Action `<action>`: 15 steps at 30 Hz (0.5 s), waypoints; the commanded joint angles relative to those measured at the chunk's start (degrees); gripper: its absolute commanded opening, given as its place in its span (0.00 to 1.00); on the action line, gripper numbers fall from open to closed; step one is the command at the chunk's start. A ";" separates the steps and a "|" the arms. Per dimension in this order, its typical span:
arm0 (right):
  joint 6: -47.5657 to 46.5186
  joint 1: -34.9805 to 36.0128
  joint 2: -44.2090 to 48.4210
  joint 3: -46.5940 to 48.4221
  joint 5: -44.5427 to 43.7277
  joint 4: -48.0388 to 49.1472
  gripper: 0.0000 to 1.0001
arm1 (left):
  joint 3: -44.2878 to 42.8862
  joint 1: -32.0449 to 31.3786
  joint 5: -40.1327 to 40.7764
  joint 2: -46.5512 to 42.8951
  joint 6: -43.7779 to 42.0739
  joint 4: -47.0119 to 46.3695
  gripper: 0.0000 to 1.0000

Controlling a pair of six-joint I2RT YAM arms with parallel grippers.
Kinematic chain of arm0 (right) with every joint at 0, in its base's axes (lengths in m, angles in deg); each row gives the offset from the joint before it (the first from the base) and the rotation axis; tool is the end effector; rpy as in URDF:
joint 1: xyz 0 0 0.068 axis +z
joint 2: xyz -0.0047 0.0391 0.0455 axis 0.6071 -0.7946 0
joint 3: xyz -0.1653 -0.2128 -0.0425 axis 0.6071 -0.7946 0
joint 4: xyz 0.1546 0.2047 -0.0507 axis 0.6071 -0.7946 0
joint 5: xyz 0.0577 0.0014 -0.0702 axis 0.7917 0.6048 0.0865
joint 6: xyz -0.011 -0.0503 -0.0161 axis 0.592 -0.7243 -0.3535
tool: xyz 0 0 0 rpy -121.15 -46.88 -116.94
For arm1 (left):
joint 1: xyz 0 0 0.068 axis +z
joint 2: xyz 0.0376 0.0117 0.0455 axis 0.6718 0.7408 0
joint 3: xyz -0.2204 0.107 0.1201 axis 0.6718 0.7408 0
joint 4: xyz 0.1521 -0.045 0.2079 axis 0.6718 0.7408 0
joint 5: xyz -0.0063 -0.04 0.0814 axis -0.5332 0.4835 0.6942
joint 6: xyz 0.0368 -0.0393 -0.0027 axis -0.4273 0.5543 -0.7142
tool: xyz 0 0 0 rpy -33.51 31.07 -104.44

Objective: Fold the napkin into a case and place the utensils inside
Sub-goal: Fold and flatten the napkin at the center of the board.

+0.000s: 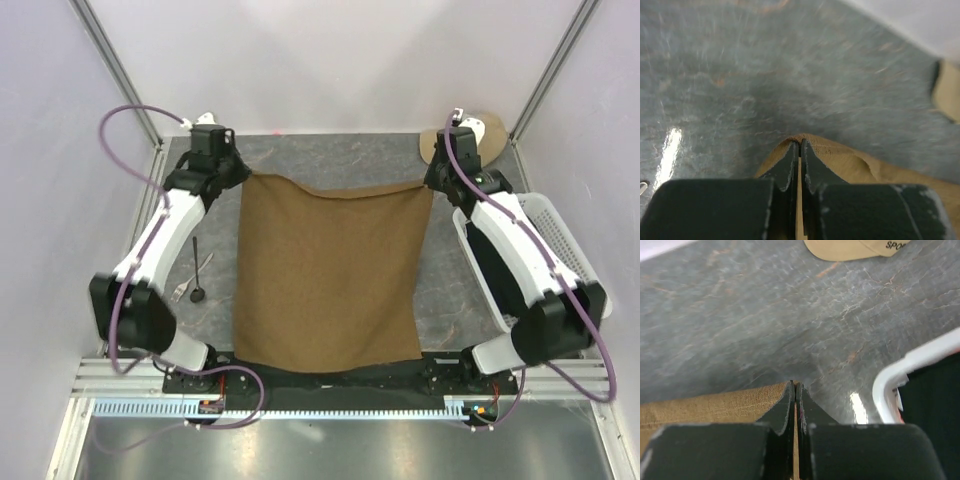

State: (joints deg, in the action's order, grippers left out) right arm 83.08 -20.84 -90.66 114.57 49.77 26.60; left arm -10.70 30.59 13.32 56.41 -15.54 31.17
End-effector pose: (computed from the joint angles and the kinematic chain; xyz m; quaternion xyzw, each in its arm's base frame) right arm 0.3058 0.0785 0.3673 0.1539 0.8623 0.0292 0.4816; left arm 0.3265 -0.0630 0.3627 -0.1968 0.8463 -0.1486 0.4723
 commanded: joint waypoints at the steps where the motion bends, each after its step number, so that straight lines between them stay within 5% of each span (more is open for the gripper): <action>1: -3.27 -2.99 -6.66 1.69 3.26 11.46 0.00 | -4.09 2.21 -2.79 8.19 1.86 -6.21 0.02; 6: -4.59 -5.63 -18.17 4.69 6.25 13.48 0.00 | -9.02 4.14 -7.96 19.00 2.83 -6.57 0.02; 15: -4.68 -5.99 -25.84 11.72 11.35 12.44 0.00 | -8.41 6.17 -10.44 20.78 2.83 -5.52 0.02</action>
State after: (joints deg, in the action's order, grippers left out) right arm 79.08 -26.79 -115.97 119.97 58.71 38.08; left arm -17.73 35.92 4.84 78.24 -14.07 26.93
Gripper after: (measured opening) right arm 0.010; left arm 0.034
